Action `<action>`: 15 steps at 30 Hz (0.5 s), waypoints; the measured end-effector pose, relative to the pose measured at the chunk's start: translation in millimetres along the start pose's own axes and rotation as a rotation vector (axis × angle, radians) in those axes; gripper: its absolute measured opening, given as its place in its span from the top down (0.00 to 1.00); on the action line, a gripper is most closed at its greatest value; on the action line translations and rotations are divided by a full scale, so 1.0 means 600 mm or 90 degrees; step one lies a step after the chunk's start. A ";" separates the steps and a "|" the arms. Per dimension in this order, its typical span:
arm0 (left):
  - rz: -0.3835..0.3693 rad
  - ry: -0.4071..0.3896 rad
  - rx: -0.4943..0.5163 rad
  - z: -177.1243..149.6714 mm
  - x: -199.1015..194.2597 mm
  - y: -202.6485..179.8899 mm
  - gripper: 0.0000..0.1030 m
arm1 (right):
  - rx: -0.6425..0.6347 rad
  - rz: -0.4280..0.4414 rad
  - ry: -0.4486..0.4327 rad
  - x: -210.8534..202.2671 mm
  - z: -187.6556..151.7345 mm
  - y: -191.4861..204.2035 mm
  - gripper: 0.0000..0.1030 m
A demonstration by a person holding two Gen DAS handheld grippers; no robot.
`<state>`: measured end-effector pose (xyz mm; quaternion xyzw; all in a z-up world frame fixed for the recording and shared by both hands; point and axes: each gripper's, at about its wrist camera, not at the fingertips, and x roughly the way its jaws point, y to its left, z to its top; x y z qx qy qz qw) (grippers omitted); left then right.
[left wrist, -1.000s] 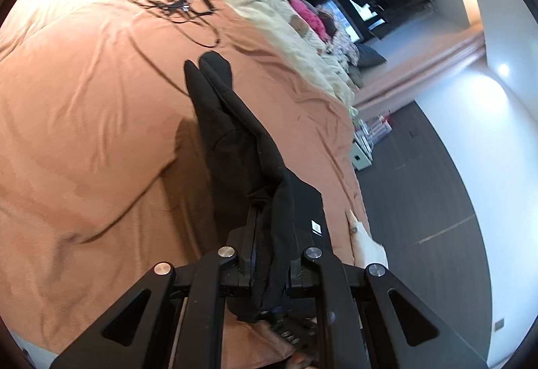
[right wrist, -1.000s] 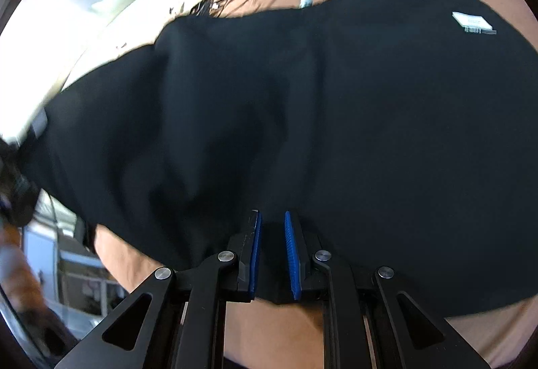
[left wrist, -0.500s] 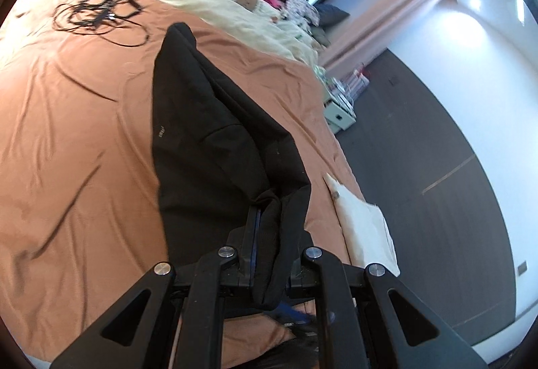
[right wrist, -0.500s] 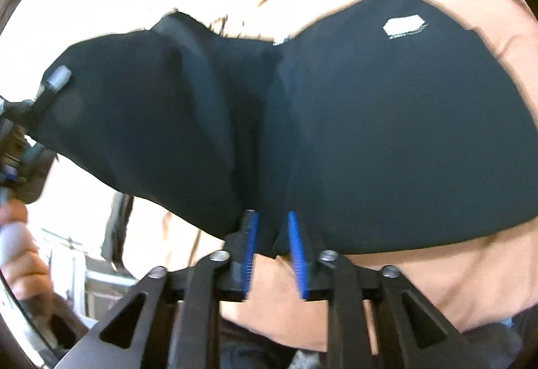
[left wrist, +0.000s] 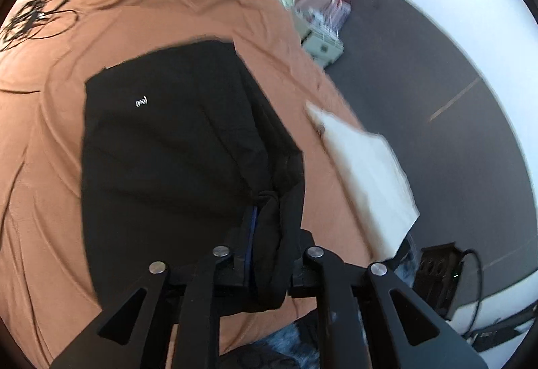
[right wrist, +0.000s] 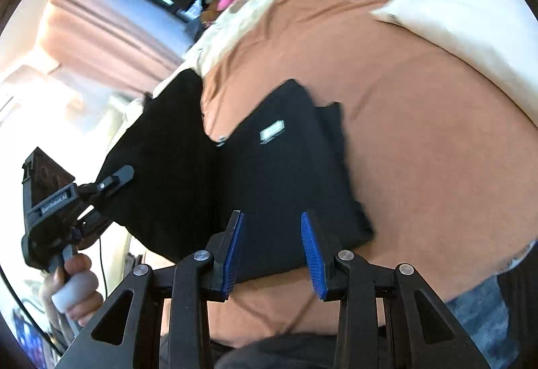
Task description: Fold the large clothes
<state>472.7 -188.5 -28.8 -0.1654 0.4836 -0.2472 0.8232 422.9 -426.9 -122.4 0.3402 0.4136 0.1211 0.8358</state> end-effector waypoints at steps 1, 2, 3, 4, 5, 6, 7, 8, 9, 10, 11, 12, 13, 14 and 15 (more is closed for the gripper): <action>-0.002 0.019 0.007 -0.003 0.018 -0.007 0.78 | 0.007 -0.002 0.003 0.002 0.001 -0.009 0.64; -0.019 0.036 0.006 -0.004 0.030 -0.010 0.69 | 0.012 -0.003 0.007 0.006 -0.002 -0.014 0.57; -0.057 0.054 -0.004 -0.008 0.039 -0.009 0.56 | 0.017 -0.002 0.009 0.009 -0.004 -0.021 0.47; -0.106 0.067 -0.023 -0.010 0.044 -0.006 0.47 | 0.022 0.003 0.008 0.007 -0.005 -0.035 0.42; -0.115 0.068 -0.029 -0.011 0.042 -0.004 0.26 | 0.026 0.008 0.008 0.010 -0.005 -0.039 0.32; -0.096 0.046 -0.022 -0.010 0.030 -0.004 0.12 | 0.030 0.011 0.009 0.012 -0.003 -0.044 0.22; -0.083 0.026 -0.013 -0.009 0.019 -0.003 0.10 | 0.030 0.014 0.009 0.009 -0.001 -0.044 0.20; -0.073 0.010 -0.006 -0.005 0.007 -0.001 0.09 | 0.029 0.021 0.010 0.014 0.001 -0.041 0.19; -0.067 0.003 -0.006 -0.002 -0.002 0.004 0.09 | 0.025 0.026 0.013 0.019 0.002 -0.036 0.19; -0.060 0.000 -0.015 0.000 -0.013 0.015 0.09 | 0.021 0.029 0.015 0.022 0.003 -0.036 0.19; -0.049 -0.002 -0.023 0.003 -0.021 0.022 0.09 | 0.014 0.033 0.019 0.031 0.005 -0.030 0.19; -0.027 -0.005 -0.030 0.004 -0.032 0.040 0.09 | 0.010 0.034 0.023 0.038 0.005 -0.027 0.19; -0.010 -0.007 -0.030 0.005 -0.038 0.052 0.09 | 0.009 0.033 0.029 0.049 0.006 -0.025 0.19; 0.009 -0.009 -0.029 0.005 -0.042 0.063 0.09 | 0.010 0.032 0.040 0.065 0.008 -0.024 0.19; 0.036 -0.013 -0.026 0.001 -0.047 0.075 0.09 | 0.011 0.036 0.046 0.074 0.008 -0.023 0.19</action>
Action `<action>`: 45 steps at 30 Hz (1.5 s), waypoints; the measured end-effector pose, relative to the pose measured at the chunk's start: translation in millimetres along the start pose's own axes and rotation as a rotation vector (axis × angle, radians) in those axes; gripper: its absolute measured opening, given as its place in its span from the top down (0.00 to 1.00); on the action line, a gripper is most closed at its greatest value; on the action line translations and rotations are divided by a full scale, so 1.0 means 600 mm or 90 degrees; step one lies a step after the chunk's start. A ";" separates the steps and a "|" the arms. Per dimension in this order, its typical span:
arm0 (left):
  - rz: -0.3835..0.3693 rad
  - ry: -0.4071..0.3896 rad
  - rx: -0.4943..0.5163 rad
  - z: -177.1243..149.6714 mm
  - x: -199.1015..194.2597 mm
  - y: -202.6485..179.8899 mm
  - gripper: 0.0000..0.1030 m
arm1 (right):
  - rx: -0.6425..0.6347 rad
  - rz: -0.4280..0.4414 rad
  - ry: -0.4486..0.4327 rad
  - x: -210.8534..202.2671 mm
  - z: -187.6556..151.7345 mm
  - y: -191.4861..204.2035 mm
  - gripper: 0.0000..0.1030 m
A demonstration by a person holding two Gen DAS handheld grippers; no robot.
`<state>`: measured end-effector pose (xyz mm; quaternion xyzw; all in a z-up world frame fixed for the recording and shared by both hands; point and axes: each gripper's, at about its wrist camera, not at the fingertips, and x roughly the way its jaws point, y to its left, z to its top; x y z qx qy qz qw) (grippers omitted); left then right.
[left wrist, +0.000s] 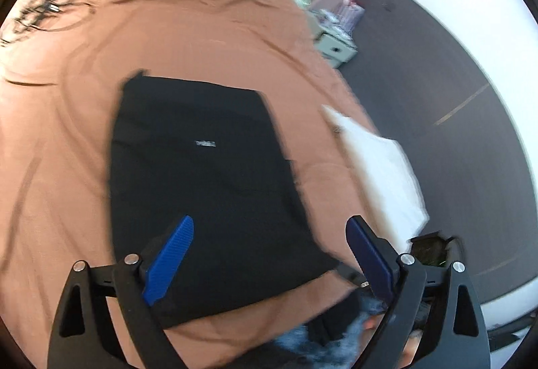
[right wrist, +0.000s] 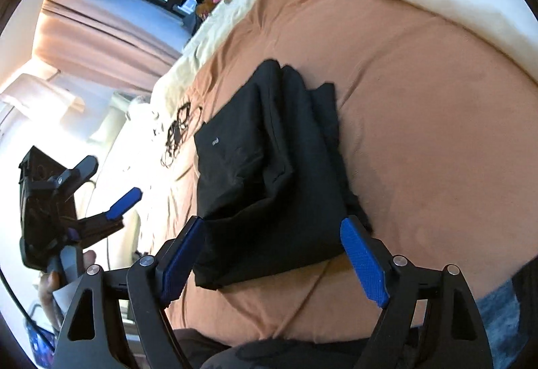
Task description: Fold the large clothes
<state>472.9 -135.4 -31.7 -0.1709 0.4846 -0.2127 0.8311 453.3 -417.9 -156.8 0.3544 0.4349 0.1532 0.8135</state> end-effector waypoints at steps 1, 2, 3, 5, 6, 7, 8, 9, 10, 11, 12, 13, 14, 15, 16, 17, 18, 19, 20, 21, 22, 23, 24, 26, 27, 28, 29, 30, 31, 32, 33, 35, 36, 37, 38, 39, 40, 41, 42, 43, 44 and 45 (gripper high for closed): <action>0.030 -0.003 0.000 -0.004 -0.004 0.018 0.09 | 0.000 0.005 0.006 0.011 0.002 0.001 0.19; 0.048 -0.003 -0.003 -0.008 -0.004 0.032 0.09 | 0.000 0.008 0.011 0.022 0.006 0.001 0.19; 0.067 0.001 -0.009 -0.013 -0.006 0.053 0.09 | 0.001 0.008 0.016 0.033 0.010 0.002 0.19; 0.089 0.010 -0.016 -0.024 -0.002 0.078 0.09 | 0.002 0.005 0.027 0.050 0.018 0.005 0.19; 0.104 0.017 -0.020 -0.029 -0.002 0.097 0.09 | -0.002 0.007 0.031 0.059 0.023 0.011 0.19; 0.120 0.023 -0.027 -0.030 0.003 0.114 0.09 | -0.004 0.006 0.034 0.062 0.026 0.015 0.19; 0.132 0.027 -0.034 -0.035 0.006 0.131 0.09 | -0.006 0.007 0.034 0.062 0.028 0.019 0.20; 0.141 0.032 -0.043 -0.036 0.016 0.141 0.09 | -0.009 0.013 0.032 0.060 0.030 0.026 0.20; 0.146 0.037 -0.050 -0.039 0.019 0.152 0.09 | -0.011 0.019 0.028 0.056 0.031 0.030 0.20; 0.151 0.041 -0.058 -0.044 0.023 0.157 0.09 | -0.012 0.023 0.025 0.053 0.031 0.033 0.20; 0.157 0.046 -0.068 -0.051 0.030 0.172 0.12 | -0.012 0.034 0.021 0.047 0.031 0.038 0.20; 0.160 0.052 -0.073 -0.053 0.035 0.175 0.15 | -0.013 0.037 0.020 0.044 0.029 0.039 0.20; 0.163 0.059 -0.077 -0.058 0.040 0.181 0.19 | -0.013 0.038 0.022 0.044 0.029 0.041 0.19; 0.163 0.069 -0.083 -0.059 0.050 0.189 0.23 | -0.008 0.037 0.029 0.047 0.029 0.041 0.19; 0.157 0.080 -0.089 -0.064 0.059 0.195 0.25 | -0.004 0.040 0.033 0.050 0.029 0.039 0.19; 0.151 0.088 -0.093 -0.066 0.067 0.196 0.25 | -0.001 0.040 0.040 0.056 0.028 0.038 0.19; 0.145 0.096 -0.096 -0.071 0.075 0.199 0.25 | 0.000 0.032 0.045 0.062 0.028 0.038 0.19; 0.142 0.104 -0.095 -0.076 0.083 0.198 0.26 | 0.001 0.020 0.052 0.072 0.028 0.037 0.19; 0.139 0.111 -0.091 -0.079 0.089 0.195 0.26 | 0.003 0.014 0.062 0.085 0.027 0.035 0.19; 0.136 0.116 -0.088 -0.082 0.091 0.191 0.26 | 0.006 0.012 0.069 0.095 0.028 0.032 0.22; 0.128 0.125 -0.083 -0.085 0.096 0.186 0.26 | 0.012 0.008 0.072 0.104 0.028 0.028 0.29; 0.119 0.132 -0.078 -0.087 0.099 0.181 0.26 | 0.015 0.010 0.069 0.107 0.028 0.025 0.59; 0.116 0.134 -0.075 -0.088 0.101 0.178 0.26 | 0.007 0.004 0.067 0.106 0.029 0.024 0.77; 0.112 0.135 -0.064 -0.088 0.101 0.166 0.26 | -0.012 0.023 0.051 0.093 0.028 0.025 0.83; 0.109 0.136 -0.060 -0.088 0.101 0.162 0.26 | -0.021 0.026 0.044 0.088 0.027 0.026 0.85; 0.103 0.136 -0.059 -0.087 0.101 0.157 0.26 | -0.026 0.026 0.036 0.081 0.026 0.024 0.86; 0.101 0.136 -0.058 -0.086 0.100 0.154 0.26 | -0.022 0.027 0.029 0.074 0.023 0.018 0.87; 0.098 0.136 -0.055 -0.086 0.099 0.148 0.26 | -0.018 0.026 0.025 0.070 0.021 0.013 0.87; 0.096 0.136 -0.053 -0.085 0.099 0.145 0.26 | -0.014 0.025 0.020 0.065 0.018 0.005 0.87; 0.092 0.137 -0.046 -0.086 0.099 0.140 0.30 | -0.008 0.023 0.017 0.061 0.015 -0.004 0.87; 0.090 0.142 -0.042 -0.088 0.102 0.135 0.36 | -0.001 0.022 0.015 0.058 0.011 -0.015 0.88; 0.098 0.146 -0.029 -0.092 0.105 0.130 0.39 | 0.013 0.016 0.013 0.058 -0.001 -0.041 0.88; 0.104 0.149 -0.019 -0.095 0.108 0.126 0.40 | 0.019 0.013 0.014 0.060 -0.006 -0.050 0.89; 0.112 0.154 -0.008 -0.099 0.114 0.123 0.41 | 0.027 0.013 0.019 0.065 -0.013 -0.064 0.89; 0.116 0.161 -0.003 -0.102 0.120 0.122 0.41 | 0.033 0.011 0.023 0.070 -0.017 -0.072 0.89; 0.119 0.168 0.000 -0.105 0.127 0.121 0.41 | 0.038 0.005 0.028 0.077 -0.021 -0.081 0.90; 0.122 0.173 0.003 -0.106 0.132 0.120 0.41 | 0.033 -0.006 0.030 0.082 -0.024 -0.085 0.90; 0.123 0.173 0.007 -0.104 0.131 0.118 0.41 | 0.026 -0.014 0.030 0.083 -0.025 -0.084 0.90; 0.120 0.174 0.006 -0.101 0.128 0.118 0.41 | 0.015 -0.023 0.030 0.081 -0.026 -0.078 0.90; 0.119 0.174 0.003 -0.095 0.128 0.117 0.41 | 0.000 -0.036 0.032 0.078 -0.024 -0.069 0.90; 0.119 0.167 0.000 -0.087 0.123 0.118 0.41 | -0.016 -0.050 0.037 0.075 -0.022 -0.060 0.89; 0.123 0.153 -0.001 -0.077 0.116 0.120 0.41 | -0.028 -0.059 0.042 0.069 -0.018 -0.050 0.84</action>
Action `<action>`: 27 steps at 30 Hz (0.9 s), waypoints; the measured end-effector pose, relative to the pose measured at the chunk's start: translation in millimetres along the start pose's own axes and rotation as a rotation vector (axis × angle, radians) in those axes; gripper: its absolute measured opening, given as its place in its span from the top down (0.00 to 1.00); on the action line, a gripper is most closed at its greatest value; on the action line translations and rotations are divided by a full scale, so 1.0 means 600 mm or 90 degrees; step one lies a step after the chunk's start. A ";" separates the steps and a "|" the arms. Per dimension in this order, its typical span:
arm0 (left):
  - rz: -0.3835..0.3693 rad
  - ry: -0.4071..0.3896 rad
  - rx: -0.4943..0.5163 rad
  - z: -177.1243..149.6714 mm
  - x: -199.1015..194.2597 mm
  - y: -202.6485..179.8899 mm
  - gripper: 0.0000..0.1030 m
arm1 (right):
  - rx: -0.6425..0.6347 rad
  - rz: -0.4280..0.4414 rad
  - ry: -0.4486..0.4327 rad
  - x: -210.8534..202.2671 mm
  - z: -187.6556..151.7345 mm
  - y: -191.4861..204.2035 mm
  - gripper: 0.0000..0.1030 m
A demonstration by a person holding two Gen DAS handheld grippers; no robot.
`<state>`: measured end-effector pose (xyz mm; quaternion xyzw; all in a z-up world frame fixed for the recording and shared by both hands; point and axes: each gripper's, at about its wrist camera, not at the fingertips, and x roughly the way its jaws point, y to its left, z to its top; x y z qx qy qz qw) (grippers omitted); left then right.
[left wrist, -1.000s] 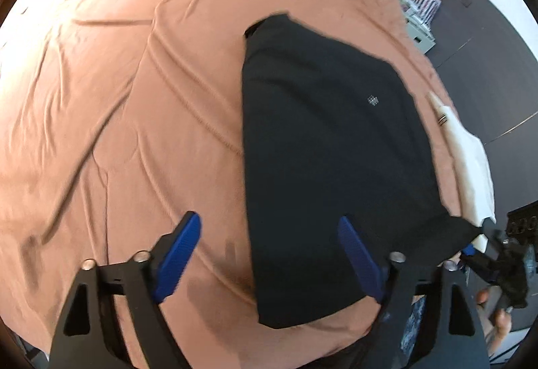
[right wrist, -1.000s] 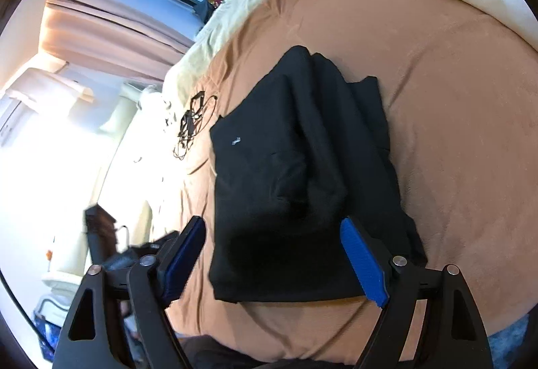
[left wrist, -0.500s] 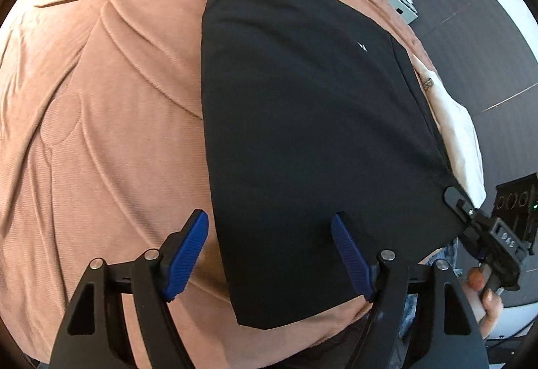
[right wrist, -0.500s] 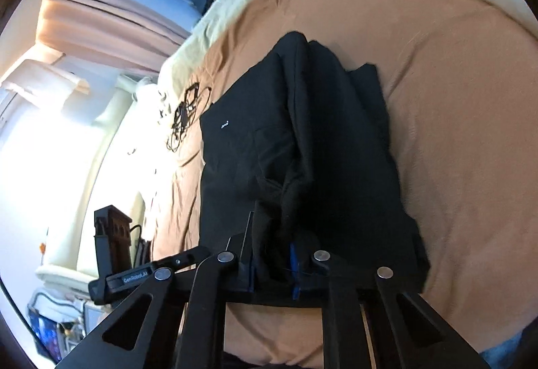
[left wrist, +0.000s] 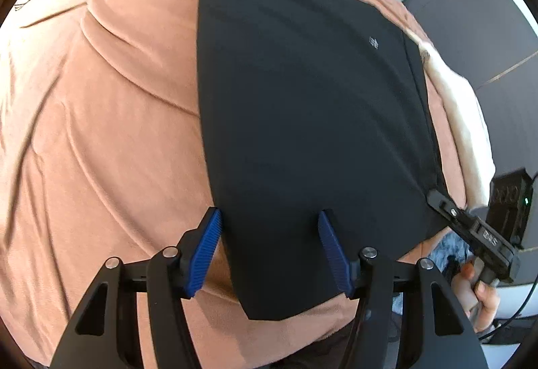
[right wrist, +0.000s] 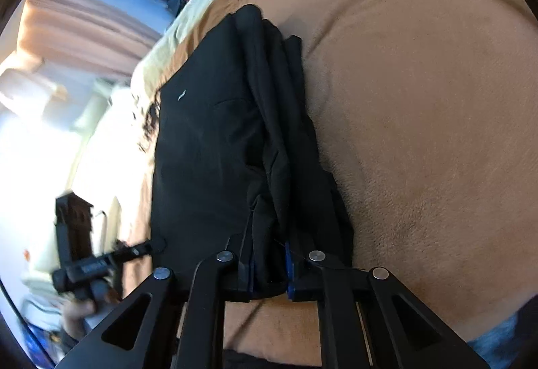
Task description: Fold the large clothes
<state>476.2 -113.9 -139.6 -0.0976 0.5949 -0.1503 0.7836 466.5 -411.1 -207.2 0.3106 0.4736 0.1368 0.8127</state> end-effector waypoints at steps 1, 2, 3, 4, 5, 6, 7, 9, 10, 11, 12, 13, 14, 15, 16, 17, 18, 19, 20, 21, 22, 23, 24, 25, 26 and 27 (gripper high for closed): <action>0.001 -0.014 0.000 0.006 -0.011 0.005 0.41 | -0.001 0.002 -0.002 -0.009 0.005 0.004 0.80; 0.002 -0.021 -0.001 0.007 -0.016 0.008 0.41 | -0.002 0.004 -0.008 -0.019 0.012 0.005 0.69; 0.003 -0.028 -0.005 0.014 -0.021 0.013 0.41 | -0.006 0.001 -0.013 -0.025 0.017 0.009 0.57; -0.001 -0.031 -0.014 0.025 -0.025 0.020 0.41 | -0.013 -0.001 -0.023 -0.034 0.027 0.010 0.49; -0.006 -0.034 -0.026 0.035 -0.026 0.028 0.38 | -0.016 -0.001 -0.029 -0.041 0.035 0.009 0.34; -0.008 -0.037 -0.032 0.040 -0.027 0.032 0.37 | -0.016 0.002 -0.037 -0.047 0.047 0.008 0.26; -0.010 -0.042 -0.040 0.049 -0.027 0.038 0.37 | -0.014 0.006 -0.041 -0.050 0.058 0.006 0.25; -0.008 -0.050 -0.051 0.067 -0.022 0.046 0.37 | -0.014 0.015 -0.037 -0.048 0.084 0.001 0.23; -0.009 -0.052 -0.055 0.075 -0.019 0.050 0.37 | -0.013 0.014 -0.035 -0.043 0.098 0.001 0.22; -0.012 -0.056 -0.059 0.079 -0.014 0.056 0.37 | -0.012 0.011 -0.033 -0.038 0.113 -0.001 0.20; -0.013 -0.060 -0.065 0.087 -0.008 0.064 0.37 | -0.013 0.010 -0.031 -0.034 0.123 0.000 0.20; -0.011 -0.064 -0.069 0.092 0.001 0.064 0.37 | -0.017 0.007 -0.028 -0.029 0.134 0.004 0.20; -0.010 -0.067 -0.071 0.098 0.005 0.066 0.37 | -0.023 0.006 -0.029 -0.026 0.143 0.008 0.20; -0.009 -0.071 -0.073 0.109 0.012 0.070 0.37 | -0.032 0.011 -0.034 -0.023 0.154 0.016 0.20; -0.009 -0.072 -0.074 0.117 0.017 0.072 0.37 | -0.043 0.018 -0.037 -0.021 0.160 0.024 0.20; -0.009 -0.074 -0.077 0.126 0.023 0.076 0.37 | -0.054 0.021 -0.038 -0.017 0.169 0.033 0.20; -0.010 -0.076 -0.081 0.131 0.028 0.079 0.37 | -0.062 0.023 -0.036 -0.009 0.180 0.041 0.22; -0.013 -0.078 -0.084 0.137 0.032 0.083 0.37 | -0.069 0.023 -0.032 0.001 0.191 0.050 0.25; -0.019 -0.081 -0.086 0.144 0.034 0.090 0.37 | -0.073 0.024 -0.029 0.007 0.198 0.054 0.35; -0.022 -0.084 -0.087 0.147 0.037 0.090 0.37 | -0.079 0.026 -0.022 0.019 0.209 0.061 0.47; -0.026 -0.089 -0.089 0.153 0.041 0.092 0.37 | -0.082 0.029 -0.016 0.027 0.216 0.066 0.52; -0.029 -0.092 -0.089 0.154 0.039 0.094 0.37 | -0.082 0.031 -0.011 0.035 0.222 0.069 0.55; -0.033 -0.094 -0.088 0.157 0.042 0.095 0.37 | -0.083 0.032 -0.004 0.044 0.227 0.072 0.55; -0.037 -0.095 -0.086 0.161 0.046 0.094 0.37 | -0.085 0.032 0.000 0.053 0.232 0.074 0.55; -0.040 -0.095 -0.083 0.164 0.048 0.091 0.37 | -0.087 0.024 0.005 0.062 0.234 0.073 0.55; -0.043 -0.094 -0.078 0.165 0.050 0.088 0.37 | -0.085 0.015 0.008 0.068 0.236 0.071 0.55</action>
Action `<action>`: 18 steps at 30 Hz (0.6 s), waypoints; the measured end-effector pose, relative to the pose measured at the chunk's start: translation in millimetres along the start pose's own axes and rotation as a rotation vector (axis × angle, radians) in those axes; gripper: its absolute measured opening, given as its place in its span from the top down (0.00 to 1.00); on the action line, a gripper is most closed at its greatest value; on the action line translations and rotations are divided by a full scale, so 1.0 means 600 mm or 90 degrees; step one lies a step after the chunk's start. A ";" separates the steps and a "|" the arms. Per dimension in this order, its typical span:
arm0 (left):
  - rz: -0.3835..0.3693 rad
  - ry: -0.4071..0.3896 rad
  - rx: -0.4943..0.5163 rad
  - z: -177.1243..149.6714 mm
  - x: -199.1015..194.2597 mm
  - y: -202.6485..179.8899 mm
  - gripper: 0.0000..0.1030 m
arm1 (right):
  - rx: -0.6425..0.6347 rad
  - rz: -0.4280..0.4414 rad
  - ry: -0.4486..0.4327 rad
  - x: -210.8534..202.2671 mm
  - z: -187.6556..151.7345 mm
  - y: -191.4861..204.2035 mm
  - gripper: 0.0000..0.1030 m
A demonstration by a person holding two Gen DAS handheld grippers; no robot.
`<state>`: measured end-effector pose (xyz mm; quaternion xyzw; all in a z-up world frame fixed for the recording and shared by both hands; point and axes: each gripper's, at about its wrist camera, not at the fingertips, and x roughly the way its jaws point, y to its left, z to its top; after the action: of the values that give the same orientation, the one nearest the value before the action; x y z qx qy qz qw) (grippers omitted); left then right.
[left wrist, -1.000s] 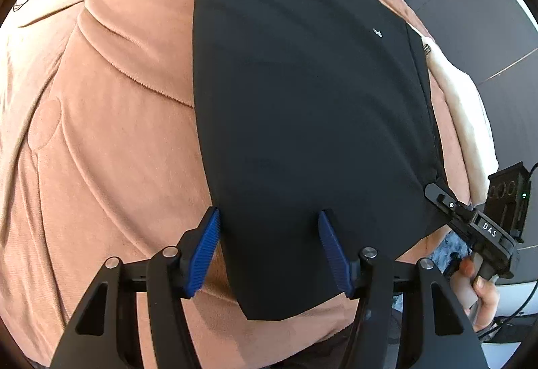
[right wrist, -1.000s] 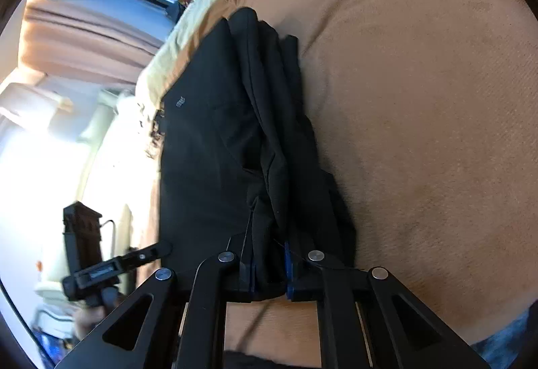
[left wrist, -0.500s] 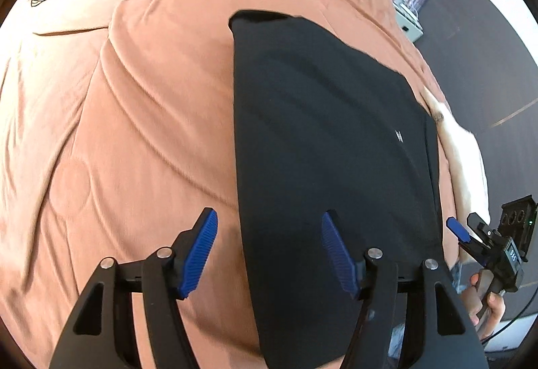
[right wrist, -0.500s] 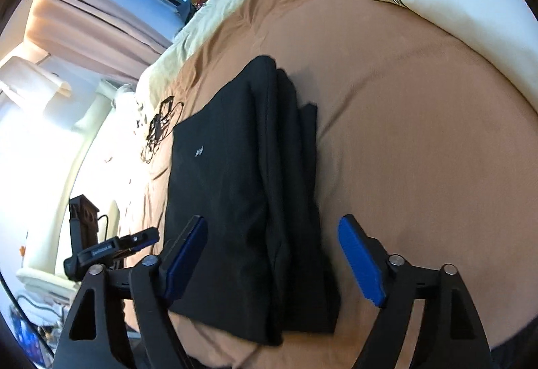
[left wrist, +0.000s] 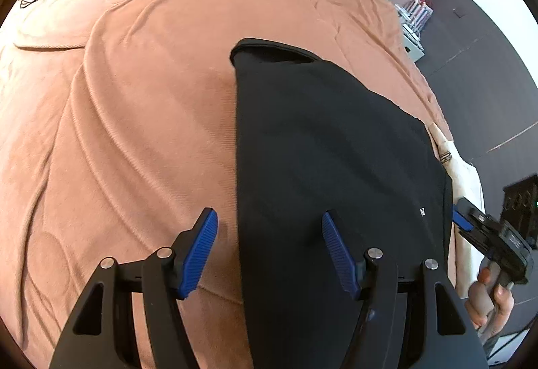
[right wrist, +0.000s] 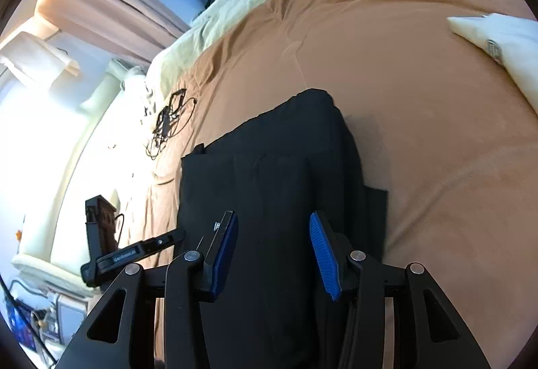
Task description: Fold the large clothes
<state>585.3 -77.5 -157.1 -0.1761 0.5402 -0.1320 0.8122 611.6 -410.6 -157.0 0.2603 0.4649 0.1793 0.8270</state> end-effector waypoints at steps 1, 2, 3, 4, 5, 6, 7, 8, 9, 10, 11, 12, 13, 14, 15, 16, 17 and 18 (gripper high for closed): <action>-0.002 0.002 0.005 0.000 0.002 -0.004 0.37 | 0.003 -0.009 0.004 0.008 0.004 -0.002 0.55; -0.004 0.003 0.008 0.002 0.004 -0.008 0.37 | 0.007 -0.019 0.008 0.014 0.005 -0.006 0.55; -0.004 0.003 0.011 0.003 0.006 -0.013 0.37 | 0.013 -0.035 0.010 0.018 0.005 -0.011 0.55; -0.006 0.002 0.016 0.001 0.004 -0.017 0.37 | 0.019 -0.044 0.010 0.018 0.004 -0.015 0.55; -0.007 0.002 0.022 -0.002 0.001 -0.019 0.37 | 0.025 -0.046 0.010 0.016 0.000 -0.020 0.55; -0.003 0.001 0.031 -0.003 0.001 -0.026 0.38 | 0.029 -0.042 0.009 0.014 -0.001 -0.022 0.55; 0.007 -0.001 0.044 -0.003 0.003 -0.036 0.38 | 0.033 -0.031 0.007 0.010 -0.005 -0.024 0.55; 0.012 -0.001 0.052 -0.003 0.005 -0.043 0.38 | 0.031 -0.024 0.007 0.011 -0.005 -0.023 0.58; 0.018 -0.003 0.062 -0.004 0.005 -0.052 0.38 | 0.022 -0.013 0.008 0.011 -0.007 -0.021 0.79; 0.022 -0.003 0.067 -0.002 0.005 -0.058 0.38 | 0.014 -0.005 0.013 0.012 -0.008 -0.018 0.91; 0.026 -0.004 0.072 0.000 0.004 -0.062 0.38 | 0.006 -0.003 0.009 0.008 -0.010 -0.017 0.95; 0.027 -0.006 0.078 0.000 0.000 -0.067 0.38 | 0.003 -0.005 -0.001 0.004 -0.007 -0.017 0.97; 0.028 -0.007 0.081 0.002 -0.002 -0.069 0.38 | 0.002 -0.005 -0.012 -0.005 -0.007 -0.018 0.97; 0.027 -0.007 0.082 0.002 -0.006 -0.070 0.38 | 0.002 -0.005 -0.024 -0.020 -0.011 -0.020 0.98; 0.028 -0.009 0.082 0.005 -0.008 -0.072 0.38 | 0.003 -0.007 -0.031 -0.029 -0.013 -0.021 0.98; 0.032 -0.014 0.079 0.006 -0.013 -0.070 0.38 | 0.002 -0.012 -0.038 -0.038 -0.018 -0.023 0.98; 0.035 -0.020 0.076 0.006 -0.017 -0.065 0.38 | 0.005 -0.021 -0.042 -0.045 -0.022 -0.027 0.98; 0.039 -0.024 0.069 0.008 -0.018 -0.061 0.38 | 0.011 -0.031 -0.043 -0.048 -0.029 -0.034 0.98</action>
<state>584.9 -105.3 -130.8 -0.1176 0.5218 -0.1330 0.8344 583.1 -437.9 -157.0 0.2618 0.4447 0.1459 0.8440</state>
